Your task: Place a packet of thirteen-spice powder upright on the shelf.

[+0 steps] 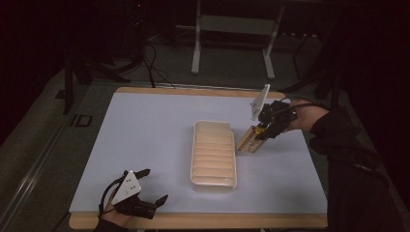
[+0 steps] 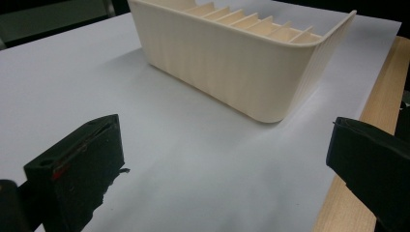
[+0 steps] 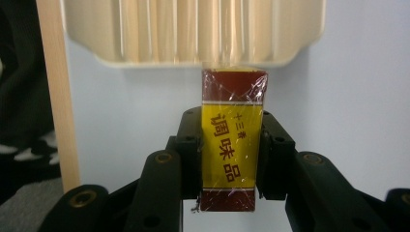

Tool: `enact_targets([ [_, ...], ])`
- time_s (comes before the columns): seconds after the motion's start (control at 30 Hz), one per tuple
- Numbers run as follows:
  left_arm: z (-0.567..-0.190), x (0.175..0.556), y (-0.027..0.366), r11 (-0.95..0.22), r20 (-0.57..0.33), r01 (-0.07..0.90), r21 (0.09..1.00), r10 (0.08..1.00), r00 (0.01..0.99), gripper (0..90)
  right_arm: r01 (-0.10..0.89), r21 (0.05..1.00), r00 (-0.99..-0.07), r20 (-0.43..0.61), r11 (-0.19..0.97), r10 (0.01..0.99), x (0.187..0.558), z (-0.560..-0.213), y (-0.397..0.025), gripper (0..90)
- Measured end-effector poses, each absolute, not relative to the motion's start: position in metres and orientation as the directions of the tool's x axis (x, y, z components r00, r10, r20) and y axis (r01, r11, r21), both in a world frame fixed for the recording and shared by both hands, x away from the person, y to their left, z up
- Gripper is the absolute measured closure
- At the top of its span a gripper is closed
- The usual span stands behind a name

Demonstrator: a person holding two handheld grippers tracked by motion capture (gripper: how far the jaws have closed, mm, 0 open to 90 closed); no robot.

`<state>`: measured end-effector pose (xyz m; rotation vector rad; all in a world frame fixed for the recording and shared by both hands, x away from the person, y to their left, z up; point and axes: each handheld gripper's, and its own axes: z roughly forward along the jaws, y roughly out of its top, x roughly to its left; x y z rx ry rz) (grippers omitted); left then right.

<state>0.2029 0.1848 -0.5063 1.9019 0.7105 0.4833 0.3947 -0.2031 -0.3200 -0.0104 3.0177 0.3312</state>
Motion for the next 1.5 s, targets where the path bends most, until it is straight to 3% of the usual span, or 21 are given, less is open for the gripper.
enact_targets([
  [0.07, -0.506, 0.202, 0.185, -0.312, 0.023, 0.25, 0.917, 0.664, 0.747, 0.0, -0.052, 0.289, -0.989, -0.145, 0.956, -0.01, 0.395, -0.316, -0.193, 67.7],
  [0.7, -0.506, 0.202, 0.184, -0.314, 0.022, 0.247, 0.917, 0.656, 0.754, 0.0, -0.09, 0.454, -0.986, -0.163, 0.886, -0.016, 0.414, -0.323, -0.168, 67.6],
  [1.5, -0.507, 0.202, 0.185, -0.313, 0.015, 0.251, 0.916, 0.653, 0.757, 0.0, -0.093, 0.429, -0.99, -0.135, 0.899, -0.038, 0.439, -0.375, -0.152, 67.6],
])
